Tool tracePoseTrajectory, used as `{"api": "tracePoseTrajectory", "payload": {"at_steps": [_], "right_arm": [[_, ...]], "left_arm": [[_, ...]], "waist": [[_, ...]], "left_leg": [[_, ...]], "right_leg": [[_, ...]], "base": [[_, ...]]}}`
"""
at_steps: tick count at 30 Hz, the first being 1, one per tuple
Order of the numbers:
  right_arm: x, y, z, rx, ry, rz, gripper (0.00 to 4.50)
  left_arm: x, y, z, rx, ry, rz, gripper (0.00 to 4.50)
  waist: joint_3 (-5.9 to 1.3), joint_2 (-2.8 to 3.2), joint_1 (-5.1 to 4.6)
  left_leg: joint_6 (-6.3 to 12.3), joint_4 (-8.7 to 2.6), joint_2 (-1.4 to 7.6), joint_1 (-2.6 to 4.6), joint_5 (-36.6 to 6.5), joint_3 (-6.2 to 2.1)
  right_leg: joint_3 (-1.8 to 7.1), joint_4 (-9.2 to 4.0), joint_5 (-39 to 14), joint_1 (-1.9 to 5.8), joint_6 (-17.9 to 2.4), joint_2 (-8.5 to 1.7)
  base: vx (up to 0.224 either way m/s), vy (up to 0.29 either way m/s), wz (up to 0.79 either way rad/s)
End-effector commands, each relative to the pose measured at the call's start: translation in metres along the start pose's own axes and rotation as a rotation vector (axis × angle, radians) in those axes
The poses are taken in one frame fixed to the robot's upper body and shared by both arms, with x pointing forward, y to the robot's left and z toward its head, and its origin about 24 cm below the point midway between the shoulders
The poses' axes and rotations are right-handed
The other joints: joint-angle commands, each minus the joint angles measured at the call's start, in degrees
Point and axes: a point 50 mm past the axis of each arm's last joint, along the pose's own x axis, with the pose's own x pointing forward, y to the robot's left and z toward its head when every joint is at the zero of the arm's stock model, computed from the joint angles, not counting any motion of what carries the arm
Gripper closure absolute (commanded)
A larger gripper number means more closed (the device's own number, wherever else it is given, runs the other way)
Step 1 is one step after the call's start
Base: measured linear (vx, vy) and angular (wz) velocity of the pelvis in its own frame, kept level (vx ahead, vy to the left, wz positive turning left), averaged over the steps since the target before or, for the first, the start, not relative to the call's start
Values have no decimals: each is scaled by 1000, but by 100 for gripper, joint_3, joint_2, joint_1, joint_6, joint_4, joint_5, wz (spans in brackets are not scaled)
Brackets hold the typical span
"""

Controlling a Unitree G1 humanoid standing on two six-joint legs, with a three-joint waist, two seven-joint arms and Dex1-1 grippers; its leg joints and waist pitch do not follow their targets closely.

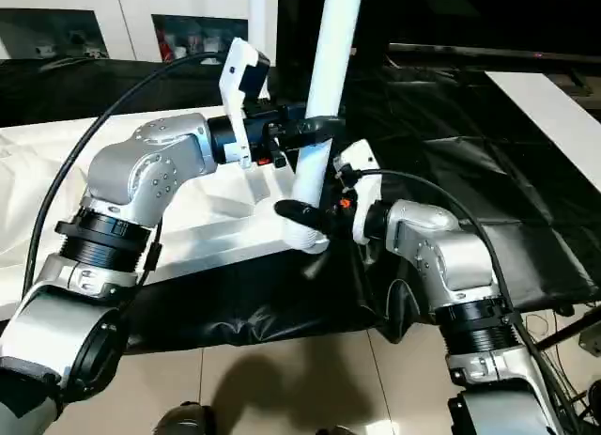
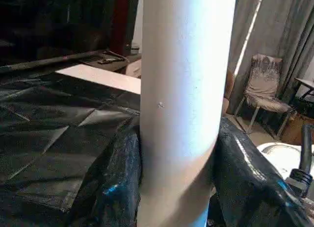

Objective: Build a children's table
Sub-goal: Insert table leg to table base

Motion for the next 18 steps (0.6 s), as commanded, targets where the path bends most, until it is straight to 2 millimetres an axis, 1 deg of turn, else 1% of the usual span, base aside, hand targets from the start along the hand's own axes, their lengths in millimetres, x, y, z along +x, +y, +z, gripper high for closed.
{"api": "tracePoseTrajectory", "payload": {"at_steps": [1,2,3,4,5,10,13,14,15,18], "right_arm": [[-2,0,0,5,-8,-3,228],[-2,0,0,4,-8,-3,228],[-2,0,1,3,-9,-4,252],[-2,0,1,3,-9,-4,257],[-2,0,1,2,-9,-4,260],[-2,0,0,-1,-8,-4,264],[-2,0,0,-4,-16,-9,264],[-2,0,0,-3,-24,-17,264],[-2,-1,0,-2,-32,-25,264],[-3,-2,0,-3,-47,-40,264]], "left_arm": [[0,-2,3,19,0,-14,271],[0,-3,3,18,1,-15,271],[0,-3,3,18,1,-17,271],[0,-3,3,18,1,-17,271],[0,-3,4,18,1,-18,271],[-1,-2,4,20,2,-16,271],[-2,-1,4,36,1,1,271],[-2,2,3,9,6,29,236],[-3,3,2,-5,11,36,201],[-5,4,-1,-43,30,32,199]], "waist": [[-658,21,19],[-658,21,18],[-659,21,17],[-663,21,17],[-660,28,17],[-662,20,20],[-667,26,23],[-667,26,23],[-664,39,22],[-668,34,18]], "left_leg": [[-26,-349,57,151,-967,-41],[-26,-350,58,153,-965,-42],[-25,-348,57,153,-958,-42],[-18,-345,56,151,-929,-42],[-18,-347,57,151,-932,-43],[-16,-344,56,152,-936,-41],[-7,-338,53,149,-913,-41],[-6,-339,56,152,-912,-41],[-14,-341,55,152,-932,-42],[-22,-339,53,153,-941,-41]], "right_leg": [[167,-329,-422,358,-1283,-179],[166,-330,-423,356,-1284,-179],[166,-328,-409,355,-1286,-174],[167,-318,-366,358,-1295,-173],[165,-321,-350,355,-1303,-172],[166,-318,-349,361,-1310,-175],[167,-316,-311,362,-1315,-178],[167,-316,-303,361,-1317,-178],[165,-312,-307,356,-1320,-173],[165,-308,-313,359,-1327,-174]], "base": [[0,0,0],[0,0,0],[0,0,0],[0,0,0],[0,0,0],[0,0,0],[0,0,0],[0,0,0],[0,0,0],[0,0,0]]}}
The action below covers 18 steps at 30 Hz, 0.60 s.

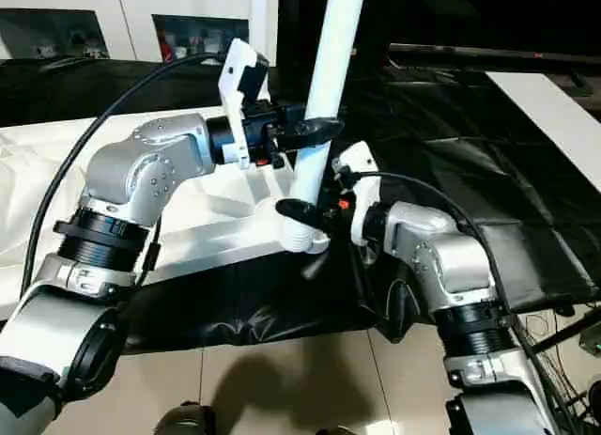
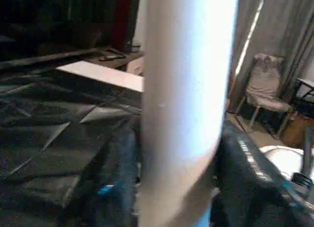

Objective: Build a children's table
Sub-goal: Insert table leg to table base

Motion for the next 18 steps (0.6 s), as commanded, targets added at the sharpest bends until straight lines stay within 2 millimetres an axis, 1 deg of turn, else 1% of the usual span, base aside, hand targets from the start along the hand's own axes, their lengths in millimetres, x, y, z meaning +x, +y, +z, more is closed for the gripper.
{"api": "tracePoseTrajectory", "payload": {"at_steps": [1,3,4,5,6,7,8,9,10,11,12,13,14,15,16,17,18], "right_arm": [[-6,-6,8,-15,-74,-53,264],[-7,-7,10,-15,-94,-67,264],[-7,-9,12,-6,-115,-80,264],[-8,-10,13,2,-136,-93,264],[-9,-15,17,32,-190,-140,264],[-9,-15,17,32,-190,-140,264],[-10,-16,19,41,-220,-160,264],[-10,-16,19,41,-220,-160,265],[-10,-18,20,46,-246,-183,265],[-10,-18,20,46,-246,-183,265],[-11,-19,21,48,-262,-202,265],[-13,-22,21,43,-269,-240,265],[-14,-23,21,38,-269,-258,265],[-16,-25,19,21,-257,-278,265],[-19,-27,13,-4,-215,-311,265],[-21,-29,10,-5,-200,-328,265],[-21,-29,9,-5,-199,-329,265]], "left_arm": [[-3,3,3,-42,-45,27,188],[-3,3,5,-40,-77,35,162],[-3,4,8,-35,-122,41,159],[-4,5,10,-44,-172,41,159],[-7,6,19,-124,-356,11,160],[-7,6,19,-124,-356,11,160],[-10,10,22,-181,-446,13,160],[-10,10,22,-181,-446,13,160],[-12,13,19,-184,-470,33,160],[-12,13,19,-184,-470,33,160],[-14,15,16,-178,-481,42,160],[-16,16,7,-126,-407,56,160],[-17,17,2,-97,-363,63,160],[-18,18,-8,-21,-263,84,160],[-21,21,-33,197,-1,100,160],[-25,23,-47,286,127,87,160],[-25,23,-48,290,132,87,160]], "waist": [[-662,39,14],[-661,26,18],[-659,30,26],[-661,11,25],[-656,-17,28],[-665,-11,45],[-668,-28,48],[-664,-18,46],[-663,-30,37],[-664,-19,37],[-662,-23,30],[-664,-4,25],[-664,-12,21],[-661,1,9],[-666,8,-3],[-671,22,5],[-668,26,-12]], "left_leg": [[-29,-343,53,150,-967,-41],[-51,-342,54,149,-1013,-41],[-42,-345,55,154,-1018,-40],[-34,-346,58,151,-1006,-40],[-4,-334,35,135,-957,-24],[7,-333,37,135,-959,-29],[18,-329,40,140,-968,-29],[32,-329,37,141,-998,-28],[58,-333,39,142,-995,-28],[66,-337,44,145,-985,-31],[72,-339,45,147,-981,-31],[70,-344,52,153,-970,-35],[68,-348,54,148,-953,-40],[53,-365,58,155,-947,-44],[15,-374,64,158,-967,-49],[-12,-386,69,161,-972,-69],[-94,-396,66,172,-997,-62]], "right_leg": [[163,-322,-364,354,-1338,-180],[162,-332,-415,359,-1338,-186],[164,-336,-427,354,-1338,-183],[163,-336,-404,356,-1335,-183],[165,-336,-352,362,-1374,-180],[158,-337,-358,371,-1442,-200],[155,-335,-371,368,-1442,-199],[154,-336,-404,361,-1425,-187],[155,-344,-462,358,-1352,-178],[157,-344,-485,352,-1316,-180],[157,-350,-524,351,-1268,-178],[163,-364,-557,341,-1218,-185],[161,-365,-575,343,-1171,-184],[162,-375,-638,336,-1063,-170],[172,-384,-762,334,-866,-159],[171,-396,-834,327,-771,-161],[181,-394,-890,313,-649,-149]], "base": [[0,0,0],[0,0,0],[0,0,0],[0,0,0],[0,0,0],[0,0,0],[0,0,0],[0,0,0],[0,0,0],[0,0,0],[0,0,0],[0,0,0],[0,0,0],[0,0,0],[0,0,0],[0,0,0],[0,0,0]]}}
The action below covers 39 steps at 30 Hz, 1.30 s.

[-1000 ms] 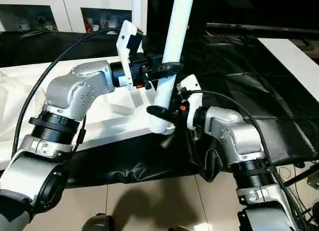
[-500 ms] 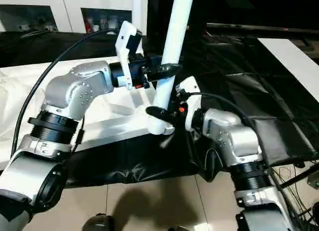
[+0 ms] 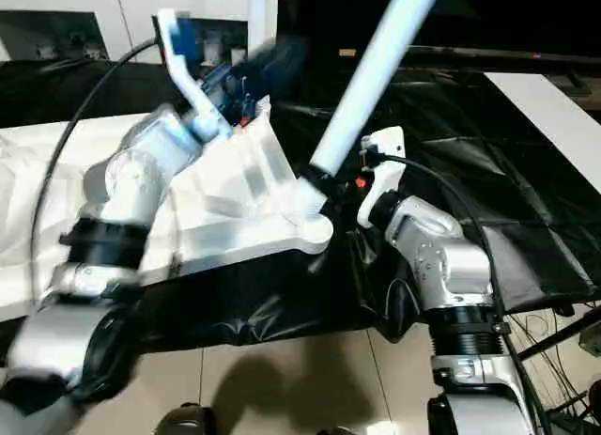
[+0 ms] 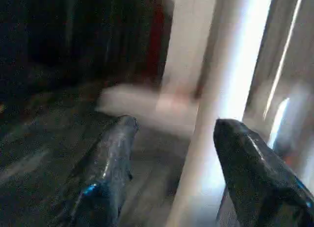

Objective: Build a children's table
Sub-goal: Insert table leg to table base

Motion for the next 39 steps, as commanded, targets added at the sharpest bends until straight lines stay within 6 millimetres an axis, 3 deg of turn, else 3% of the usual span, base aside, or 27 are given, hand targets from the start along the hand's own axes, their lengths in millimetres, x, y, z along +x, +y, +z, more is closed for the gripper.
{"api": "tracePoseTrajectory", "payload": {"at_steps": [1,3,7,14,16,22,23,25,26,27,28,29,30,31,32,33,34,35,36,37,38,39], "right_arm": [[-8,-8,-2,-22,11,-59,265],[-14,-13,-7,-38,36,-102,265],[-20,-15,-13,-42,47,-137,265],[-20,-11,-24,-47,77,-146,265],[-20,-10,-24,-48,77,-148,265],[-20,-12,-19,-58,35,-226,265],[-21,-13,-17,-66,37,-253,265],[-25,-12,-13,-72,-3,-282,265],[-25,-10,-12,-112,-9,-289,265],[-26,-6,-9,-210,-21,-303,265],[-24,-1,-11,-213,-27,-303,265],[-23,1,-12,-214,-29,-303,265],[-17,14,-20,-175,-43,-295,265],[-17,15,-21,-173,-44,-294,265],[-14,19,-24,-149,-53,-294,265],[-10,24,-28,-119,-71,-317,265],[-10,25,-28,-118,-82,-337,265],[-10,25,-28,-118,-82,-337,265],[-10,25,-28,-122,-89,-358,265],[-10,27,-32,-103,-83,-358,265],[-11,30,-37,-96,-73,-357,265],[-14,32,-41,-97,-68,-366,265]], "left_arm": [[0,-7,-27,156,211,-74,160],[-9,-8,-47,155,305,-97,160],[-17,-12,-66,149,389,-115,160],[-26,-16,-86,83,470,-129,201],[-28,-16,-88,87,486,-151,236],[-25,-8,-80,95,398,-3,236],[-24,-3,-70,66,300,92,236],[-26,0,-60,51,171,194,236],[-27,-1,-59,43,148,220,236],[-31,-3,-59,22,96,284,236],[-33,-5,-62,-17,80,335,236],[-34,-6,-63,-33,75,354,236],[-42,-9,-73,-47,85,473,236],[-42,-9,-74,-47,86,477,236],[-46,-10,-78,-49,102,517,236],[-52,-11,-82,-18,118,571,236],[-53,-12,-83,-14,126,583,236],[-53,-12,-83,-14,126,583,236],[-54,-12,-84,-45,125,603,236],[-56,-11,-85,-48,130,622,236],[-60,-10,-85,-62,138,652,236],[-61,-8,-83,-67,133,667,236]], "waist": [[-647,44,0],[-641,39,-21],[-638,44,-23],[-632,62,-28],[-637,68,-30],[-650,117,-46],[-652,167,-37],[-651,124,-41],[-663,131,-36],[-630,82,5],[-685,245,-91],[-724,307,-174],[-684,333,-311],[-646,409,-436],[-633,459,-541],[-619,450,-553],[-601,406,-537],[-597,383,-500],[-589,293,-425],[-589,16,-392],[-404,-122,-167],[-471,-132,-110]], "left_leg": [[-162,-399,64,188,-1007,-55],[-229,-402,62,181,-1063,-35],[-269,-410,70,181,-1340,-35],[-240,-418,66,177,-1504,-45],[-234,-417,64,173,-1480,-46],[-261,-409,63,182,-1518,-46],[-275,-407,63,193,-1541,-52],[-230,-403,61,177,-1569,-51],[-209,-396,57,173,-1540,-50],[92,-498,-37,-180,-1433,-275],[305,-543,48,-26,-1614,-416],[369,-507,123,27,-1534,-566],[566,-594,202,-56,-1692,-776],[769,-761,359,41,-2317,-1074],[867,-895,436,148,-2806,-1402],[835,-940,417,147,-3001,-1500],[653,-1027,291,82,-3228,-1597],[480,-1086,200,-1,-3381,-1588],[146,-1069,-32,-151,-3555,-1529],[3,-91,-209,400,-2925,-929],[438,1318,-576,162,-2071,-198],[533,1241,-505,-118,-1907,-213]], "right_leg": [[181,-378,-850,296,-756,-156],[185,-362,-772,289,-852,-153],[177,-354,-786,290,-1116,-180],[180,-388,-1089,280,-1103,-191],[180,-393,-1066,278,-1102,-187],[176,-366,-808,280,-1200,-171],[174,-355,-799,273,-1211,-168],[171,-372,-756,299,-1223,-169],[172,-362,-755,306,-1209,-169],[-83,-286,-699,517,-1145,-282],[-270,-333,-664,406,-1118,-183],[-334,-249,-268,398,-1282,-121],[-432,-158,-109,486,-1437,-9],[-482,19,-510,389,-1633,121],[-472,251,-1006,294,-1796,210],[-443,351,-1206,262,-1805,249],[-313,438,-1329,251,-1846,265],[-256,449,-1370,303,-1845,263],[-121,345,-1637,389,-1908,197],[48,-601,-2218,-47,-2311,-35],[121,-1028,-4163,-64,-2051,-278],[419,-833,-4328,334,-1632,-337]], "base": [[0,0,0],[0,0,0],[0,0,0],[0,0,0],[0,0,0],[0,0,0],[0,0,0],[0,0,0],[0,0,0],[0,0,0],[-11,-18,26],[12,-35,47],[12,-35,47],[23,-69,47],[6,-123,48],[6,-123,48],[-10,-191,59],[-28,-245,72],[-28,-245,72],[-9,-298,67],[23,-283,30],[23,-283,30]]}}
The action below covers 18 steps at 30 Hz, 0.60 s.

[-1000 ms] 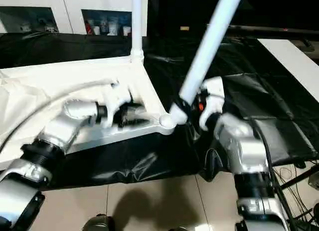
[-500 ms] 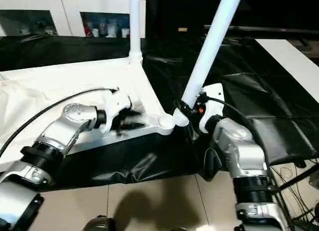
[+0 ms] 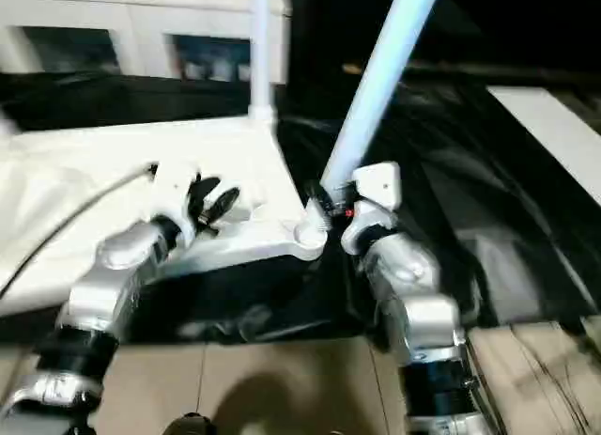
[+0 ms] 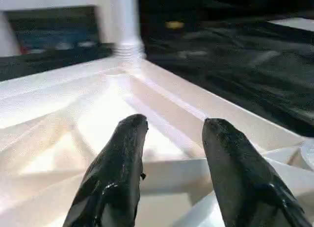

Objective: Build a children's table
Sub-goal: Insert table leg to table base

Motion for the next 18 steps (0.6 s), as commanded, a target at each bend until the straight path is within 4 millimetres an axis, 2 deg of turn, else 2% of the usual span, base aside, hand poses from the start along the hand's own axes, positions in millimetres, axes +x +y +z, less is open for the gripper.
{"api": "tracePoseTrajectory", "payload": {"at_steps": [1,2,3,4,5,6,7,8,9,10,11,12,13,14,15,16,17,18], "right_arm": [[-7,-2,-1,-14,-18,-38,265],[-8,-2,-3,4,-16,-45,265],[-10,-2,-4,7,-14,-49,265],[-10,-2,-6,7,-12,-50,265],[-11,-1,-6,5,-11,-50,265],[-12,0,-7,1,-12,-46,265],[-12,0,-7,1,-13,-43,265],[-13,1,-7,3,-15,-44,265],[-13,1,-7,4,-17,-44,265],[-13,1,-7,4,-17,-44,265],[-14,3,-7,-6,-14,-31,265],[-14,4,-7,-12,-11,-21,265],[-14,5,-8,-18,-8,-11,265],[-14,6,-8,-20,-4,-4,265],[-14,7,-9,-18,1,1,265],[-13,8,-9,-26,8,10,265],[-13,9,-10,-33,12,18,265],[-13,10,-10,-34,8,17,265]], "left_arm": [[0,2,9,-6,-17,27,236],[0,3,11,-14,-27,34,236],[0,3,12,-13,-30,38,236],[-1,2,12,4,-25,33,236],[-1,2,11,13,-22,32,236],[-2,0,10,35,-15,22,236],[-2,-1,10,39,-14,18,236],[-3,-3,9,39,-12,8,236],[-4,-7,9,25,-7,-1,236],[-4,-7,9,25,-7,-1,236],[-5,-9,9,29,-7,0,236],[-5,-9,10,41,-10,4,236],[-5,-10,10,36,-12,-3,236],[-6,-11,10,33,-15,-10,236],[-6,-12,11,32,-19,-17,236],[-6,-12,10,26,-17,-17,236],[-6,-11,10,27,-16,-12,236],[-6,-9,11,27,-17,0,236]], "waist": [[-345,-87,273],[-373,-97,340],[-404,7,387],[-472,62,332],[-488,61,291],[-449,120,275],[-336,98,281],[-280,81,319],[-211,71,368],[-251,116,365],[-293,187,359],[-372,376,361],[-341,355,237],[-229,353,231],[-268,184,142],[-374,-29,315],[-413,-10,451],[-462,-136,414]], "left_leg": [[409,10,-352,-41,-1244,308],[446,-225,-373,110,-1156,307],[597,-624,-237,439,-782,240],[669,-906,28,645,-345,143],[764,-1016,221,730,-424,68],[760,-1143,419,871,-998,85],[427,-1101,133,921,-1602,354],[316,-991,-67,971,-1645,495],[330,-827,-252,1096,-1650,638],[384,-937,-124,1252,-1953,638],[446,-1061,67,1341,-2170,571],[583,-1692,1318,1300,-3207,-37],[458,-1947,1408,1459,-3756,-51],[362,-2010,1114,1306,-4275,218],[228,-1686,586,1417,-4352,446],[703,-788,-169,375,-2126,397],[763,-416,-105,229,-1278,287],[723,-143,-126,-75,-581,171]], "right_leg": [[1041,-1211,-3263,480,-112,-923],[1120,-1222,-2863,455,389,-868],[1119,-1280,-2236,439,999,-859],[834,-1128,-1097,301,1214,-456],[689,-1077,-822,253,1232,-452],[628,-1141,-1242,207,1086,-574],[607,-1390,-2609,269,1057,-575],[602,-1548,-3457,253,1198,-516],[501,-1806,-4663,232,1540,-416],[270,-1900,-4561,283,1733,-280],[88,-1923,-4097,348,1735,-261],[1,-789,-2389,612,1270,-480],[248,-75,-701,103,546,-554],[276,121,-523,88,303,-477],[574,-447,-1138,123,175,-592],[905,-1223,-2667,974,1194,-1279],[936,-1396,-3127,1051,1364,-1661],[718,-1318,-2678,1068,1629,-1575]], "base": [[36,-227,7],[4,-227,33],[4,-227,33],[-54,-215,40],[-57,-151,27],[-57,-151,27],[-26,-109,20],[-15,-95,15],[-15,-95,15],[-42,-57,8],[0,0,0],[0,0,0],[68,10,-7],[94,-29,-1],[94,-29,-1],[68,-82,11],[59,-71,33],[59,-71,33]]}}
